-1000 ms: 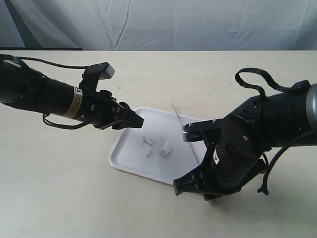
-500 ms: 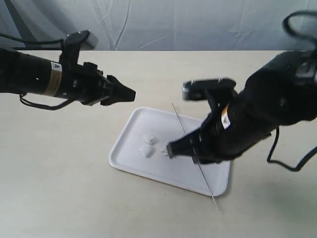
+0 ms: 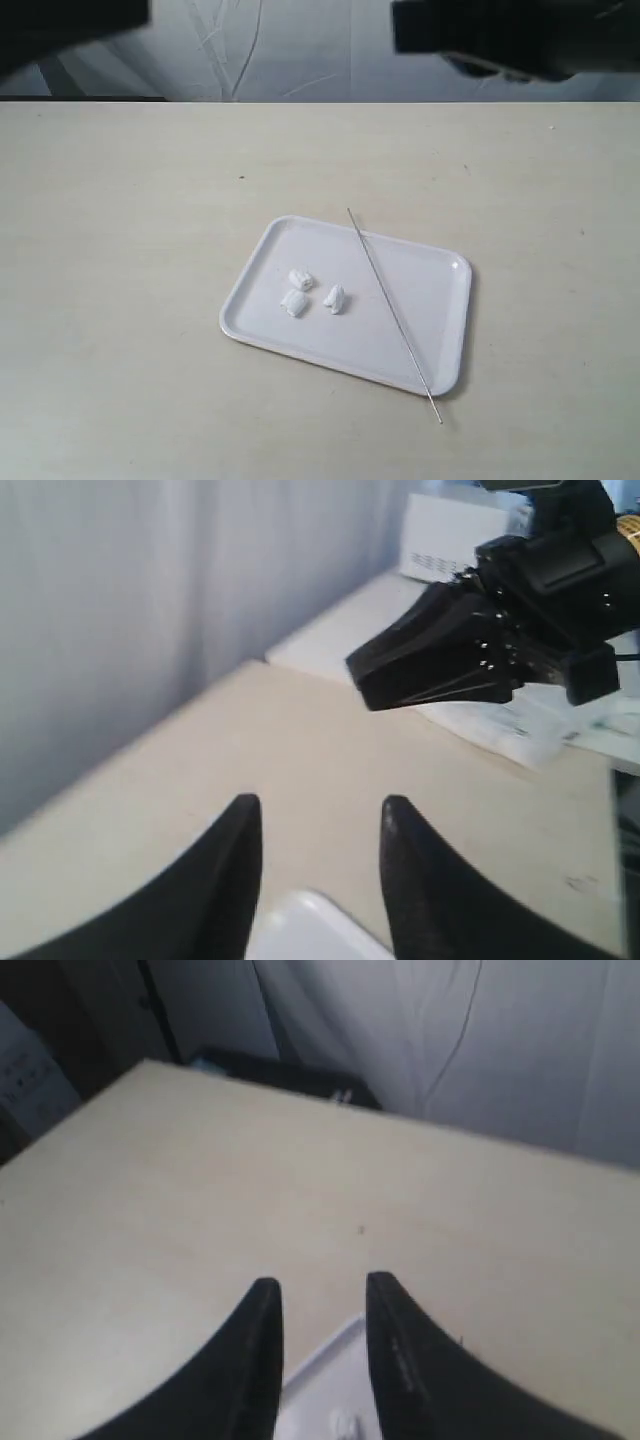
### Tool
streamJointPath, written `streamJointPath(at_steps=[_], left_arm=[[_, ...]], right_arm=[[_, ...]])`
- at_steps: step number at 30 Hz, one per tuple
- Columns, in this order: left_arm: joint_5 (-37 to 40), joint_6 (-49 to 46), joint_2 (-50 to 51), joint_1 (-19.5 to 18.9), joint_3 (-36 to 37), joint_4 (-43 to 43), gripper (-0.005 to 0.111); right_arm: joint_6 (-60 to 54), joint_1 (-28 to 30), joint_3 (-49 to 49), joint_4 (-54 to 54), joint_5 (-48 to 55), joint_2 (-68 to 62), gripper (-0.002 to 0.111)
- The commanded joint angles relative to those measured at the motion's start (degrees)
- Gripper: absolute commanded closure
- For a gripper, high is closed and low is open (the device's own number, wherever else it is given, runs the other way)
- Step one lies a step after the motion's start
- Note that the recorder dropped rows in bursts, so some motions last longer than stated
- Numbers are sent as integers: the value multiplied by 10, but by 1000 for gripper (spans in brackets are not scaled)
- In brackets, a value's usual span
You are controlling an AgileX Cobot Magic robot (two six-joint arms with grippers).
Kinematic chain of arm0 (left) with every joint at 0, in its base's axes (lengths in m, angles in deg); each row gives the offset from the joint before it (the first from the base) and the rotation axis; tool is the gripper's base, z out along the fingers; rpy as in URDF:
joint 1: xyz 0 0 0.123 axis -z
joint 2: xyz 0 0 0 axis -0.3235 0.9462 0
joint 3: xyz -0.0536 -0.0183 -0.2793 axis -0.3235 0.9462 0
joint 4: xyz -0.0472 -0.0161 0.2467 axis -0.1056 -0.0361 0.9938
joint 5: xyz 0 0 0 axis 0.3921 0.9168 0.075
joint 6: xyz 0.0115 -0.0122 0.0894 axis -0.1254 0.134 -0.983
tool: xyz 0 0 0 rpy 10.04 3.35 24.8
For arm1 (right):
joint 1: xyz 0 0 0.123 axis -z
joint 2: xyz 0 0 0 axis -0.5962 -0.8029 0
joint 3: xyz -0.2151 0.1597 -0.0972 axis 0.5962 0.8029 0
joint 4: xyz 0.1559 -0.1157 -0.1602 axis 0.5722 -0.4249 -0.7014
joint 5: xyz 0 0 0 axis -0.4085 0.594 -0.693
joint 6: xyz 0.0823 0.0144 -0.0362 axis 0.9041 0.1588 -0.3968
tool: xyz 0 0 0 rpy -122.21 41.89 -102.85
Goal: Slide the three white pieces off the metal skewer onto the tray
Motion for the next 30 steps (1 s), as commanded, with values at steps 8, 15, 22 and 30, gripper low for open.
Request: streamJointPath(at_steps=[8,15,22,30], left_arm=[[352,-20,-201,-25,65,9,68],[361,-37,-209,-25,180,9,68],[350,14,-364,-25,281,9,68],[302,153,-548,-25,376,9,68]], right_arm=[[224,2,57,-471,-12,72,79],[540,2,164,-724,149,90,79],[547,2,289,-685,79,153,79],[546,2,294,-616,90,180,79]])
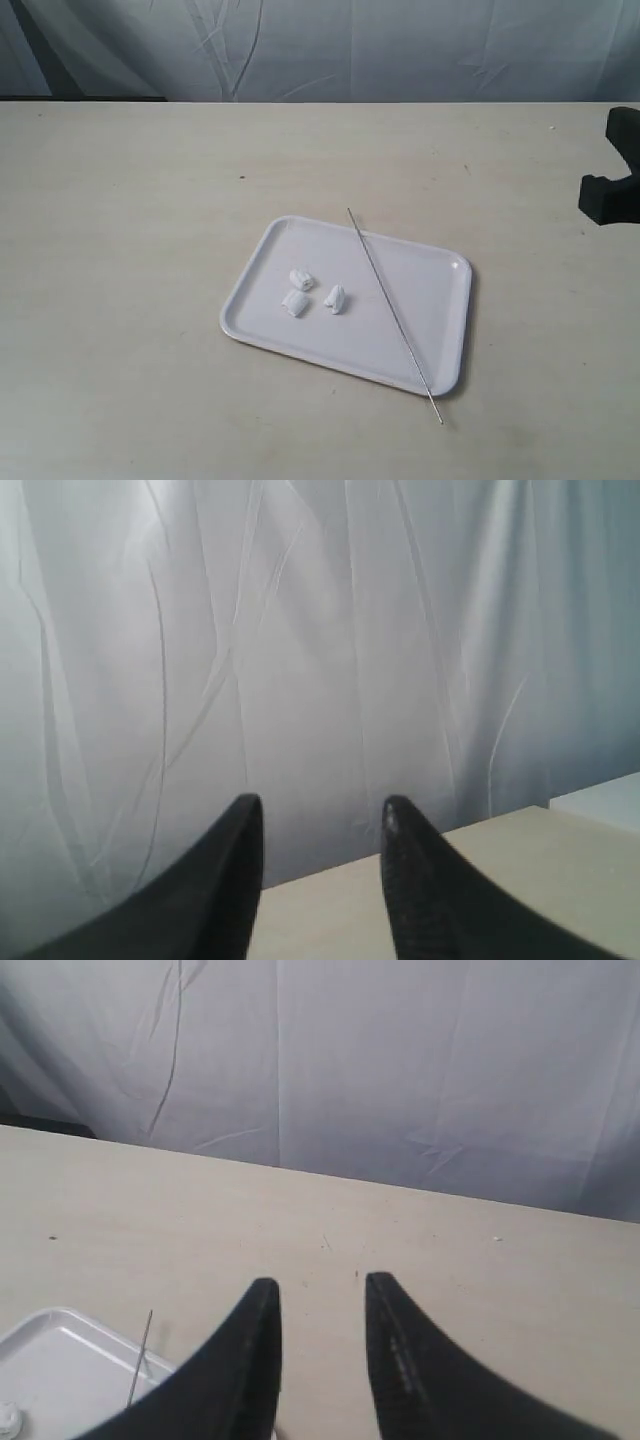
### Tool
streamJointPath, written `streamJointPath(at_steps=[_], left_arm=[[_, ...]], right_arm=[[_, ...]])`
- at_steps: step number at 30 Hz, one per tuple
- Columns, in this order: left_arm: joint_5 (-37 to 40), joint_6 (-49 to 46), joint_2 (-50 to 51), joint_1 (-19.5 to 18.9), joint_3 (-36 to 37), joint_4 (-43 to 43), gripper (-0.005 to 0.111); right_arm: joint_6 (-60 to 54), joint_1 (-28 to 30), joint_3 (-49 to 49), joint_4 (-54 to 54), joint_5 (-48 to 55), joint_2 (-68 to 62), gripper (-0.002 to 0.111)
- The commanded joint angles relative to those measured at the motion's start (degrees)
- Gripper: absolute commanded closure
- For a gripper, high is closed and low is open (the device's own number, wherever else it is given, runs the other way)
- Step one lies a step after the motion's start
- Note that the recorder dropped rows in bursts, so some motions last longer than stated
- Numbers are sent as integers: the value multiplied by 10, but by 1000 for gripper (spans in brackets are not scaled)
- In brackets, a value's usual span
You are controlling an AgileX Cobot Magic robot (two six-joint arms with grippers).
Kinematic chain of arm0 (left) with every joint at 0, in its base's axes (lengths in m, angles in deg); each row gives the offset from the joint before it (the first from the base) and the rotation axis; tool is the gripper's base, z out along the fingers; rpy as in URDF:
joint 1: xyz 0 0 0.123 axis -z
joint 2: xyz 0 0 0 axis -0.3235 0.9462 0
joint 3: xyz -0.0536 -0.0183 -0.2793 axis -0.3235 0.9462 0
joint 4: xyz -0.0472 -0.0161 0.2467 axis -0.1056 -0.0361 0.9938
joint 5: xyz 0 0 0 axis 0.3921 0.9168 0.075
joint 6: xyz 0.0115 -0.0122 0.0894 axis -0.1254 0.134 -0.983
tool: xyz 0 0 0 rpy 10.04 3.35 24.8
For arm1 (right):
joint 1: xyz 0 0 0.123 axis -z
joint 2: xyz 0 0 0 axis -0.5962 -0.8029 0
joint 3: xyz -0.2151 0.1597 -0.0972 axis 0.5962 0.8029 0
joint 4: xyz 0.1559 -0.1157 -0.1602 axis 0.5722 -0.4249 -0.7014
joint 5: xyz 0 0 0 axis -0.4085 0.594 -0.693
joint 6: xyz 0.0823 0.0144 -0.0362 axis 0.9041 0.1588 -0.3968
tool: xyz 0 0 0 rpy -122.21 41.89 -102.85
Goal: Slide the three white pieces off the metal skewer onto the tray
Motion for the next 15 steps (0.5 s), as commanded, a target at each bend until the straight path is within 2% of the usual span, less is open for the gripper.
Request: streamJointPath(at_steps=[1,7,15], left_arm=[[-8,72,-9,-1,31,-4,68],[26,65,-9,-1,78,-4,68],[40,65,-9,-1,85,-4,68]], right_arm=[[1,2,3,4,0,3,79],[1,2,3,6,-2,3,79],[1,3,3,7,-3,56,79]])
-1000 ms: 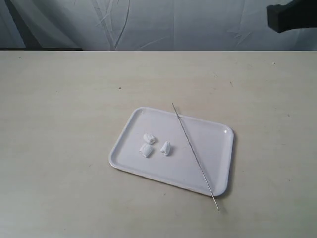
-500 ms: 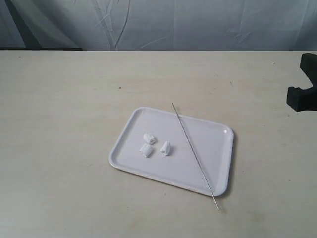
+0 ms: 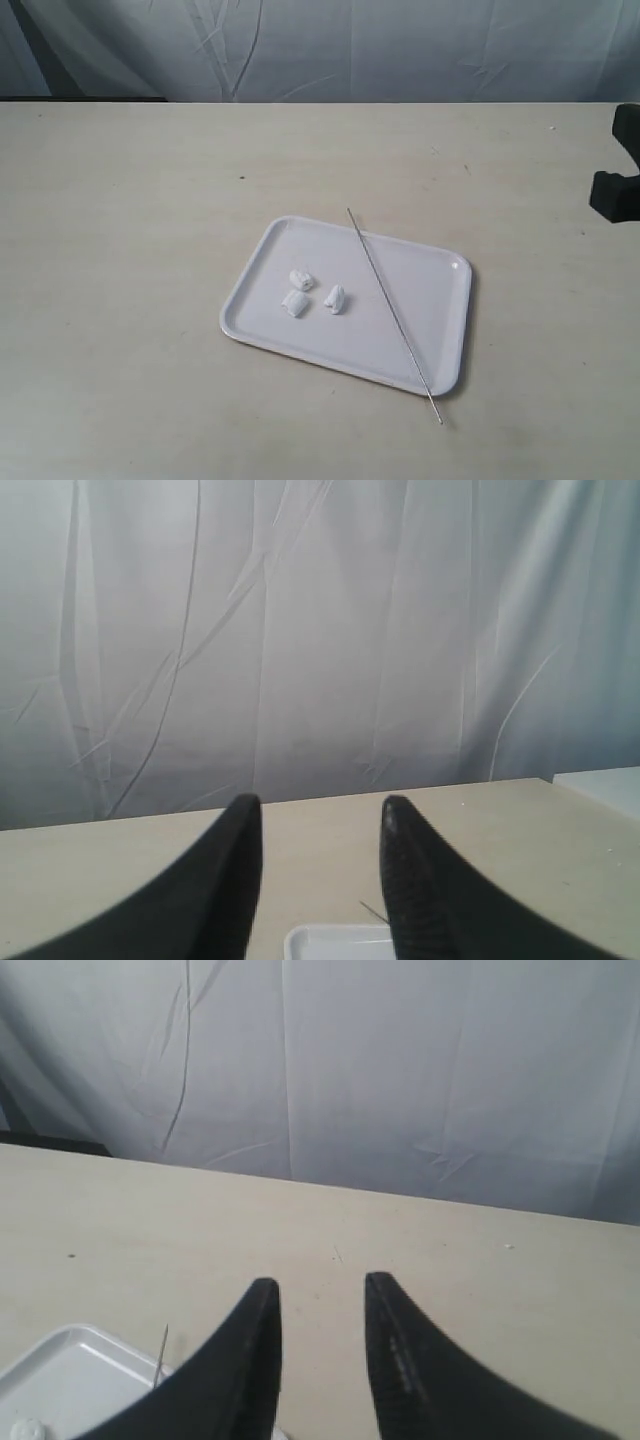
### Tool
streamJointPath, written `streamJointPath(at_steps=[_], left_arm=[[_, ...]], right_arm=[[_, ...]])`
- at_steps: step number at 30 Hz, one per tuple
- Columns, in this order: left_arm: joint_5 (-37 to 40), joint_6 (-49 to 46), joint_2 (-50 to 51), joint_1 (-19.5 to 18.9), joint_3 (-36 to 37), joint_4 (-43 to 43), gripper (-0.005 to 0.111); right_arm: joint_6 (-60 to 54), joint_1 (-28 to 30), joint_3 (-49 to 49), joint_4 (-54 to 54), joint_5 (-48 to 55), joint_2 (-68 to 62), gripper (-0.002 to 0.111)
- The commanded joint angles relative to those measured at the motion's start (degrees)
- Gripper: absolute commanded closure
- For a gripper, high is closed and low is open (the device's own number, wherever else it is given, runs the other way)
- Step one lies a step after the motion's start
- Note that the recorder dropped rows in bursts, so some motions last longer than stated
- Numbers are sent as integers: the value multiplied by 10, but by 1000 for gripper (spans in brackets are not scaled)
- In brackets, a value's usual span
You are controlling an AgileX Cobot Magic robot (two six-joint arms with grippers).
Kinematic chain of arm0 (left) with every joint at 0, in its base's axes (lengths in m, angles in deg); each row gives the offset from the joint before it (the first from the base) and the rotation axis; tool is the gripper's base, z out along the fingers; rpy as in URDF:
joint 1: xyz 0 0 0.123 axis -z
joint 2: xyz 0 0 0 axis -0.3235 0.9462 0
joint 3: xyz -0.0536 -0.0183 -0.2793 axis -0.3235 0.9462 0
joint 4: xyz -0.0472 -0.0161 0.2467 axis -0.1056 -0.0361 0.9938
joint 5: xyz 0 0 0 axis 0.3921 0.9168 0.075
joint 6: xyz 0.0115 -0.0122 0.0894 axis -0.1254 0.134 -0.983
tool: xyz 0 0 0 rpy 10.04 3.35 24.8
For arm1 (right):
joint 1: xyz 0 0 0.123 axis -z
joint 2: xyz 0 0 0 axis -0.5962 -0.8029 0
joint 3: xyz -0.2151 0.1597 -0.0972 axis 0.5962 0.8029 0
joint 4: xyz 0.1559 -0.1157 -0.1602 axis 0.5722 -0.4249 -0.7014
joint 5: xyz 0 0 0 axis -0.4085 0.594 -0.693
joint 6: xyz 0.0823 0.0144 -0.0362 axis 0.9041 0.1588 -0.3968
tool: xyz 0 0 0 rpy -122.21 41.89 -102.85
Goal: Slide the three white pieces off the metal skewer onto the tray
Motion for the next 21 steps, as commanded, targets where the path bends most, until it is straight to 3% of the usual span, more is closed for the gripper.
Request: streamJointPath(at_steps=[1,16,21], left_arm=[[8,2,-3,-1,3,-5,68],[8,2,-3,-1,3,-5,68],[8,2,-3,-1,3,-5,68]], right_arm=[[0,3,1,0,3,42,79],[-7,159,1,-63,19,180,79],[2,290,27,-46,-4,248,79]])
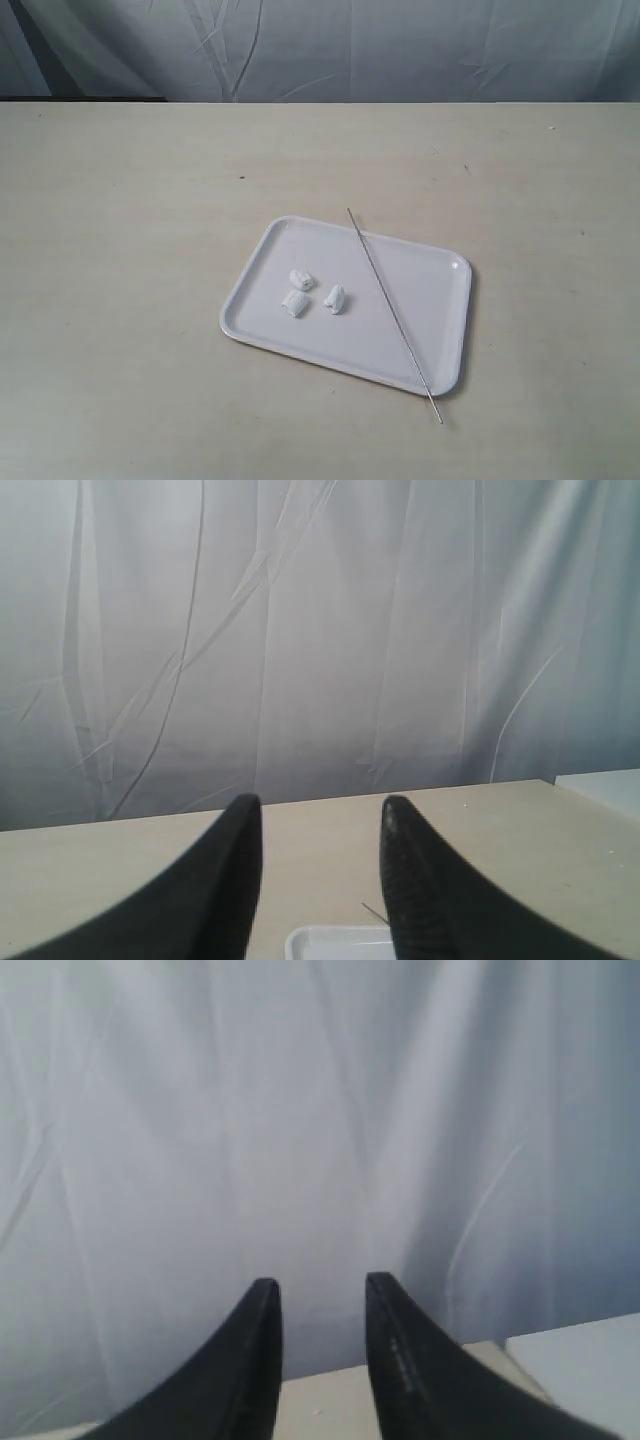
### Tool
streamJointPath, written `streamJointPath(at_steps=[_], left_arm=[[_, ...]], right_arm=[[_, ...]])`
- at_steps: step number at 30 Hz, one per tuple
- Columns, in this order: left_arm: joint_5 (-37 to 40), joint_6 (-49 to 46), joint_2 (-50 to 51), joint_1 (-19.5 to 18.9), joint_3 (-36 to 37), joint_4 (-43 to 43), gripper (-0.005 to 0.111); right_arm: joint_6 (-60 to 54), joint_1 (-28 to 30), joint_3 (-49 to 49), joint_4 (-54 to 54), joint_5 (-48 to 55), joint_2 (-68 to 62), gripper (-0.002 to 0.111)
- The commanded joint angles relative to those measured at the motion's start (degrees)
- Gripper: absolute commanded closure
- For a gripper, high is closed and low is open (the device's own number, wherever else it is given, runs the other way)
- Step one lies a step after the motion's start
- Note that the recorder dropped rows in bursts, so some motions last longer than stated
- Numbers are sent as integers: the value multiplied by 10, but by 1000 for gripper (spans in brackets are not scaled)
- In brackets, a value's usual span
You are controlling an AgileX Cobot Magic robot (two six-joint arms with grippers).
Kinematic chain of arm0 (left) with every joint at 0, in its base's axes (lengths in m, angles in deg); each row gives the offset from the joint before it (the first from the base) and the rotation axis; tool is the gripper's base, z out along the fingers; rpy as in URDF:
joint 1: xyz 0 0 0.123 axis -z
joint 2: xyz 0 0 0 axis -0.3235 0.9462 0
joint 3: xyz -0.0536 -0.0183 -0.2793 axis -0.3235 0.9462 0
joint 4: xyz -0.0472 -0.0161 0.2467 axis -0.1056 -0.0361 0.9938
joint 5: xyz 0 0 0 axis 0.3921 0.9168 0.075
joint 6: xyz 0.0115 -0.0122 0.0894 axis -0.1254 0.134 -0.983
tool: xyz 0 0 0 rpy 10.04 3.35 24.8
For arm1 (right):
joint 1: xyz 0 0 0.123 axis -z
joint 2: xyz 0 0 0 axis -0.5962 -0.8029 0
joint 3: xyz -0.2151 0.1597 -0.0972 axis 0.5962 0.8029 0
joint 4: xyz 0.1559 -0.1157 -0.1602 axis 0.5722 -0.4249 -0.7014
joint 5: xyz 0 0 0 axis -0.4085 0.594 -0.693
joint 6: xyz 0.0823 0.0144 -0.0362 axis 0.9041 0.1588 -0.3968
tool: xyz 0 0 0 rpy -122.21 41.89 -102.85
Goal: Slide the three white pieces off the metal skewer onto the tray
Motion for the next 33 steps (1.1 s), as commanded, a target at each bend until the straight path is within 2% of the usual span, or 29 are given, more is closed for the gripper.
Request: streamJointPath(at_steps=[1,3,5,13,23,29,33], left_arm=[[5,2,-3,-1,3,-5,68],[5,2,-3,-1,3,-5,68],[5,2,-3,-1,3,-5,68],[5,2,-3,-1,3,-5,68],[5,2,-3,-1,3,-5,68],[5,2,-3,-1,3,-5,68],[5,2,-3,-1,3,-5,68]], right_arm=[[4,123,44,3,-25,51,79],[4,172,88,3,-43,69,79],[5,197,137,7,-76,80,79],[8,203,278,10,-279,83,79],[1,203,278,21,-259,94,79],[-1,204,278,215,-140,191,79],[-69,204,278,175,-171,191,79]])
